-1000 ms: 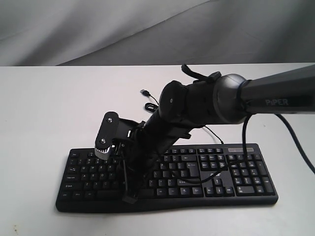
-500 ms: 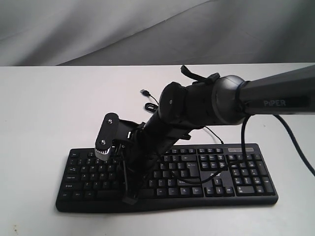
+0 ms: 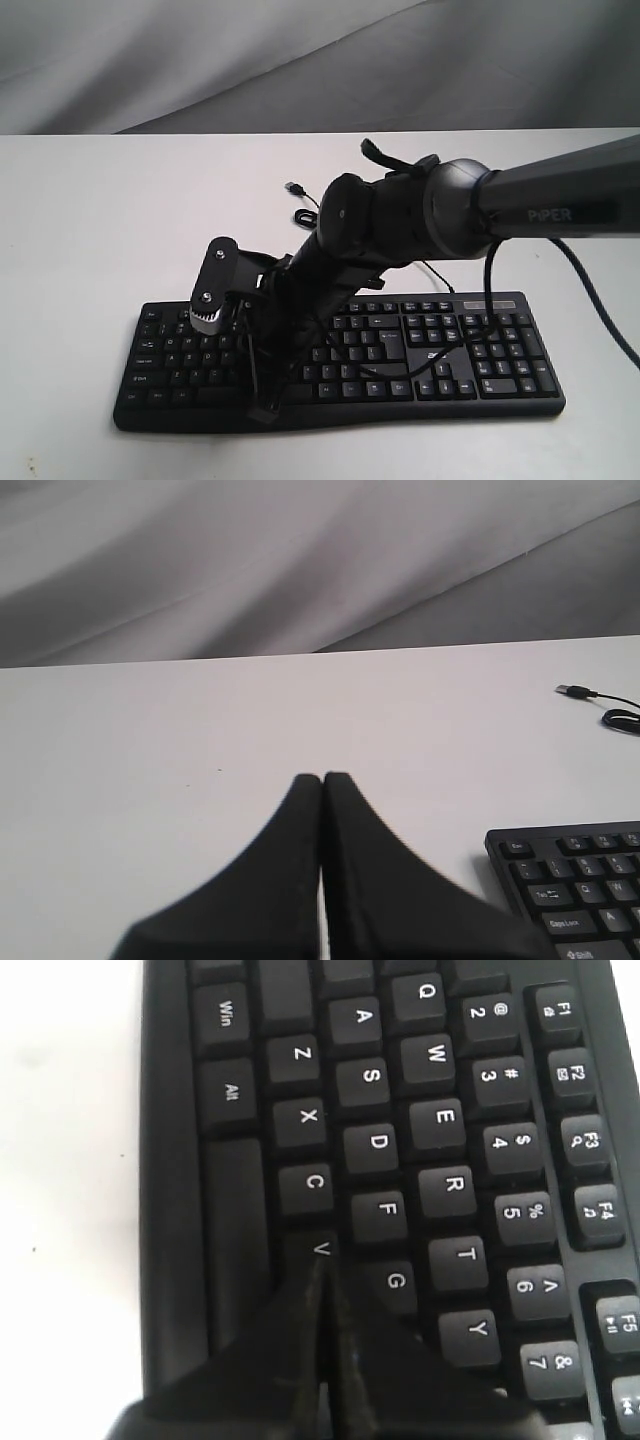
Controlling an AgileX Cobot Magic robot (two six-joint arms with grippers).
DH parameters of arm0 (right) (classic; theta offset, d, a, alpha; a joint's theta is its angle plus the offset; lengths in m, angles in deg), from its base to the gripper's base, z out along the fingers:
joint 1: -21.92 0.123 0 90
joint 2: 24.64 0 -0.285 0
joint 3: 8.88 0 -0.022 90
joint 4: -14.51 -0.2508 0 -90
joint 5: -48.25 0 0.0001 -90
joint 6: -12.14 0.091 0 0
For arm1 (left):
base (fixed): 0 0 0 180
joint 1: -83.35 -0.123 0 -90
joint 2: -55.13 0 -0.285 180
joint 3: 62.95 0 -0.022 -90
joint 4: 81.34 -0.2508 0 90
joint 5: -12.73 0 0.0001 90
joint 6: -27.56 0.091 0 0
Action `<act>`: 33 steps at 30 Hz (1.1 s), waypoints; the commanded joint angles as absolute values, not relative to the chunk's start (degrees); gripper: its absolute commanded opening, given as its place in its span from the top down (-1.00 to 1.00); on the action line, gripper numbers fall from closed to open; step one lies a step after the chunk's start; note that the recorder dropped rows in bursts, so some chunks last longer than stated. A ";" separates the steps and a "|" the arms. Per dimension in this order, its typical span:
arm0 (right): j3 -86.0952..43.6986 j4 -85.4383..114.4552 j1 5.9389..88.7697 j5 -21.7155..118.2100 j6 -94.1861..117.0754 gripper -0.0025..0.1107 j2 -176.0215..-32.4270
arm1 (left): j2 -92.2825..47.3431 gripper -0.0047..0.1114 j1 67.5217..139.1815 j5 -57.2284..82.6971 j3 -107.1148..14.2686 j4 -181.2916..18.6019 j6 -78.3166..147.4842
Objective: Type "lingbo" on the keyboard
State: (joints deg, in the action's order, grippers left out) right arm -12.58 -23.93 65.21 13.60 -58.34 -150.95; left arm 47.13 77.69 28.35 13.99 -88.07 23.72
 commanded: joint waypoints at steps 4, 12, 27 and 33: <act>-12.96 -23.30 65.26 13.74 -58.69 0.96 -151.99 | 47.34 0.91 77.64 27.84 14.27 -88.06 23.60; -12.96 -21.30 65.26 13.79 -57.97 0.96 -148.63 | 47.34 0.91 77.64 27.84 14.27 -88.06 23.60; -12.96 -18.27 55.85 9.96 -55.70 0.96 -147.92 | 47.34 0.91 77.64 27.84 14.27 -88.06 23.60; -14.06 -17.44 55.75 9.17 -57.19 0.96 -147.96 | 47.34 0.91 77.64 27.84 14.27 -88.06 23.60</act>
State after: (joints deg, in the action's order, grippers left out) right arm -13.55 -18.06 56.18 9.59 -56.11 -148.14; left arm 47.13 77.69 28.35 13.99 -88.07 23.72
